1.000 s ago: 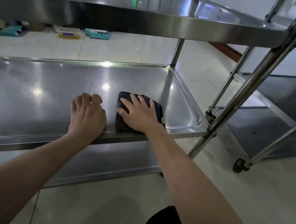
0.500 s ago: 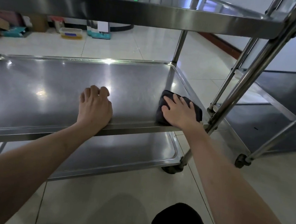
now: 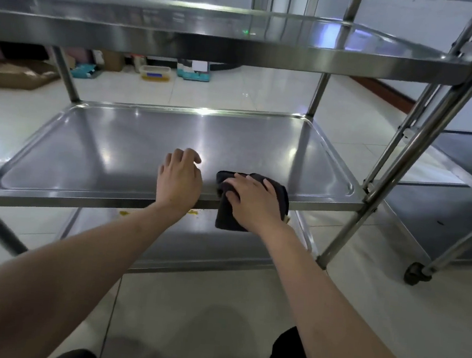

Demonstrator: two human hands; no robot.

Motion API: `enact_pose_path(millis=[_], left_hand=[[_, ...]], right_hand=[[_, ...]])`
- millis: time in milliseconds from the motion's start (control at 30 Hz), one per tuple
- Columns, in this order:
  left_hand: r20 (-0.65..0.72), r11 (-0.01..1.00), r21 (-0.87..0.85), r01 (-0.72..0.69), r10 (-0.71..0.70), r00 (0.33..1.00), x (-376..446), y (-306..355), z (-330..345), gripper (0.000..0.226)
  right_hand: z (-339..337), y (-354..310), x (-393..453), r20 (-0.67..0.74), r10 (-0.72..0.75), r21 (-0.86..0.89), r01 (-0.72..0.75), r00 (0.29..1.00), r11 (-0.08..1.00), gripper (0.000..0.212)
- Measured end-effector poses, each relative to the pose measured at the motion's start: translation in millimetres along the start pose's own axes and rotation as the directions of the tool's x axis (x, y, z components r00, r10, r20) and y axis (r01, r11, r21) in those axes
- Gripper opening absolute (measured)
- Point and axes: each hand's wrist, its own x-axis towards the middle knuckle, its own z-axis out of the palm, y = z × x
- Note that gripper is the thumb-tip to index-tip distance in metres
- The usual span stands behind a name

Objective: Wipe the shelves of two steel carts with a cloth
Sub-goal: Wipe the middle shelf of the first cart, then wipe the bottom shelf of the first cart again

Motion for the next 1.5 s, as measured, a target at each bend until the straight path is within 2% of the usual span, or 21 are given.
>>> enact_pose_path(millis=[167,300,400,500,600,667,767,867,933,1000,1067,1133,1200,1267,1333,1400,1467,1500], left_hand=[[-0.014,0.998,0.002,0.057,-0.057,0.998,-37,-49,-34,0.014],[-0.083,0.995,-0.037,0.098,-0.1,0.991,-68,-82,-62,0.012],[-0.142,0.997,-0.015,0.071,-0.073,0.987,-93,-103,-82,0.013],[-0.154,0.996,0.004,0.089,-0.087,0.984,-119,-129,-92,0.017],[-0.15,0.986,0.009,0.165,-0.162,0.975,-146,-161,-91,0.023],[-0.123,0.978,0.014,0.206,-0.203,0.971,-163,-184,-87,0.024],[-0.057,0.963,0.023,0.268,-0.266,0.962,-182,-209,-79,0.024],[-0.017,0.935,0.02,0.355,-0.354,0.935,-191,-226,-67,0.025],[0.002,0.932,0.017,0.361,-0.361,0.933,-195,-238,-54,0.025],[0.021,0.938,0.001,0.347,-0.347,0.938,-198,-253,-37,0.029],[0.028,0.942,-0.004,0.335,-0.335,0.942,-201,-266,-17,0.037],[0.034,0.943,0.007,0.332,-0.332,0.943,-202,-275,0,0.043],[0.048,0.94,0.022,0.34,-0.34,0.939,-200,-282,12,0.043],[0.06,0.937,0.05,0.346,-0.348,0.935,-198,-292,25,0.041],[0.057,0.938,0.089,0.335,-0.341,0.938,-198,-305,37,0.041],[0.039,0.941,0.132,0.311,-0.318,0.947,-200,-318,48,0.039],[0.009,0.948,0.164,0.272,-0.277,0.961,-203,-330,55,0.039],[-0.002,0.952,0.174,0.25,-0.254,0.967,-204,-335,58,0.04]], right_hand=[[26,-56,-8,-0.091,-0.088,0.045,0.092,0.992,0.995,0.034],[53,-102,-8,-0.154,-0.129,0.103,0.145,0.98,0.984,0.031],[77,-129,-15,-0.253,-0.144,0.173,0.191,0.957,0.966,0.033],[98,-150,-29,-0.36,-0.138,0.234,0.232,0.923,0.944,0.034],[121,-168,-48,-0.455,-0.055,0.363,0.241,0.889,0.9,0.033],[136,-180,-62,-0.43,0.074,0.563,0.203,0.9,0.801,0.032],[150,-196,-75,-0.23,0.372,0.85,0.0,0.9,0.526,0.029],[178,-194,-72,-0.031,0.534,0.943,-0.153,0.845,0.296,0.031],[200,-188,-66,0.031,0.595,0.964,-0.182,0.803,0.195,0.03],[223,-180,-60,0.075,0.628,0.964,-0.217,0.775,0.152,0.031],[239,-170,-50,0.049,0.631,0.952,-0.228,0.774,0.206,0.032],[244,-159,-38,-0.026,0.611,0.915,-0.227,0.791,0.333,0.034],[247,-148,-24,-0.115,0.541,0.864,-0.186,0.833,0.469,0.032],[254,-141,-8,-0.129,0.441,0.81,-0.162,0.888,0.563,0.028],[272,-139,8,-0.083,0.321,0.721,-0.166,0.944,0.673,0.03],[303,-135,21,0.043,0.191,0.565,-0.182,0.981,0.805,0.041],[333,-131,26,0.226,0.086,0.29,-0.151,0.97,0.945,0.051],[342,-128,27,0.27,0.073,0.17,-0.122,0.96,0.978,0.053]])
